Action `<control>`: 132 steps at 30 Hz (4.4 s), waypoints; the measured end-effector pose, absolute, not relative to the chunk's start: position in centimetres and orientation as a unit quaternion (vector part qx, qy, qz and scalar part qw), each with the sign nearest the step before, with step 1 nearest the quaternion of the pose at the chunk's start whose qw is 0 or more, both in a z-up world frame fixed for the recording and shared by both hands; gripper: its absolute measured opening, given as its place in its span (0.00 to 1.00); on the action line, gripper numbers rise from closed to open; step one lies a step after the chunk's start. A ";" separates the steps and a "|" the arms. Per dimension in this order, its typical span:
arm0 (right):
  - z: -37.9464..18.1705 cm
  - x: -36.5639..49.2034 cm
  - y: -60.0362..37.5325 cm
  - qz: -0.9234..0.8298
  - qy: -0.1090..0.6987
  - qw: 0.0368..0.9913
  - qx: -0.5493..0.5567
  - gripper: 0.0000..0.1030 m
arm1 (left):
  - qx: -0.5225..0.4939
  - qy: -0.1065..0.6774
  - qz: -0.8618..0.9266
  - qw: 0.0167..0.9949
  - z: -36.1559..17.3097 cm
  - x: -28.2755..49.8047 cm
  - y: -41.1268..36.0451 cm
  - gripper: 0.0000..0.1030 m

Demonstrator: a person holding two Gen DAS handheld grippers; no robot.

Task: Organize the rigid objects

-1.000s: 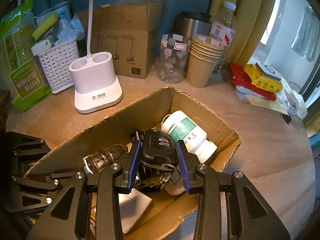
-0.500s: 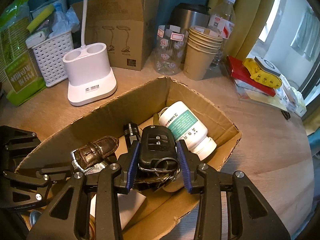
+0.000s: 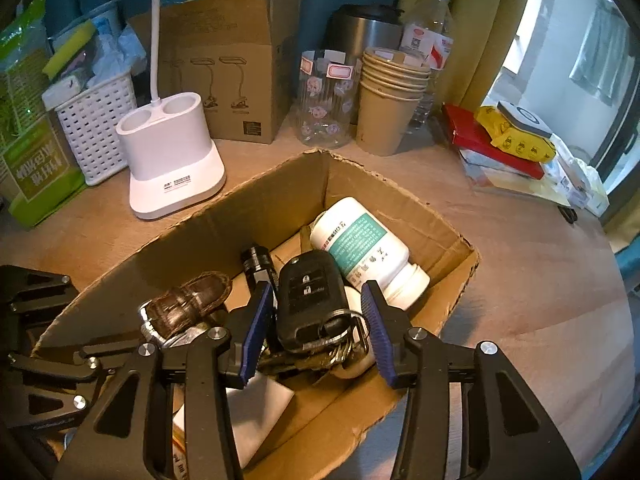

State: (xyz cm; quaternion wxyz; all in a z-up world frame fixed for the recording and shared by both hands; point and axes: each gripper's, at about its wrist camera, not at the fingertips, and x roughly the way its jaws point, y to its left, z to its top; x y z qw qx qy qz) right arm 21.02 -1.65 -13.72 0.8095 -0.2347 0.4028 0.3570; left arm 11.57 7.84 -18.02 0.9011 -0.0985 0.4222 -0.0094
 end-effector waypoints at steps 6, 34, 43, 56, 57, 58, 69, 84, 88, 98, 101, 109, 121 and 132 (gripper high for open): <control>-13.1 20.0 -2.5 0.355 0.399 0.815 -0.223 0.57 | -0.099 0.422 -0.010 0.901 -18.0 11.6 7.9 0.22; -9.4 15.1 -9.1 0.296 0.378 0.863 -0.158 0.60 | -0.096 0.422 -0.005 0.902 -17.9 11.5 7.9 0.22; -9.1 12.5 -11.1 0.267 0.377 0.877 -0.132 0.60 | -0.096 0.421 -0.004 0.902 -17.9 11.5 7.9 0.22; -9.0 9.6 -13.1 0.235 0.375 0.890 -0.107 0.60 | -0.085 0.421 -0.003 0.903 -17.7 11.4 7.4 0.22; -9.1 9.3 -13.2 0.234 0.375 0.891 -0.104 0.60 | -0.082 0.421 -0.006 0.903 -17.7 11.5 7.2 0.22; -9.1 9.3 -13.2 0.233 0.375 0.891 -0.102 0.60 | -0.078 0.421 -0.007 0.904 -17.7 11.5 6.9 0.22; -9.3 9.9 -15.7 0.220 0.377 0.896 -0.081 0.60 | -0.050 0.422 -0.016 0.905 -17.6 13.5 3.5 0.23; -10.1 14.7 -21.4 0.197 0.387 0.899 -0.061 0.60 | -0.005 0.434 -0.039 0.900 -17.4 19.2 -3.0 0.23; -10.3 16.0 -22.9 0.193 0.388 0.900 -0.051 0.60 | -0.001 0.435 -0.044 0.899 -17.3 20.5 -4.6 0.23; -11.2 18.0 -24.5 0.195 0.391 0.898 -0.046 0.60 | -0.001 0.434 -0.047 0.900 -17.4 21.6 -5.6 0.24; -11.1 18.1 -24.5 0.195 0.390 0.899 -0.044 0.60 | -0.005 0.428 -0.035 0.903 -17.3 21.4 -5.4 0.24; -10.4 17.4 -23.8 0.191 0.386 0.901 -0.046 0.60 | -0.018 0.403 -0.016 0.915 -15.4 19.3 -4.6 0.64; -7.4 13.4 -21.2 0.195 0.357 0.911 -0.064 0.60 | -0.004 0.338 -0.016 0.941 -9.7 13.6 -2.3 0.68; -3.7 7.9 -19.7 0.193 0.317 0.926 -0.063 0.61 | 0.007 0.286 -0.018 0.958 -5.6 6.5 0.2 0.84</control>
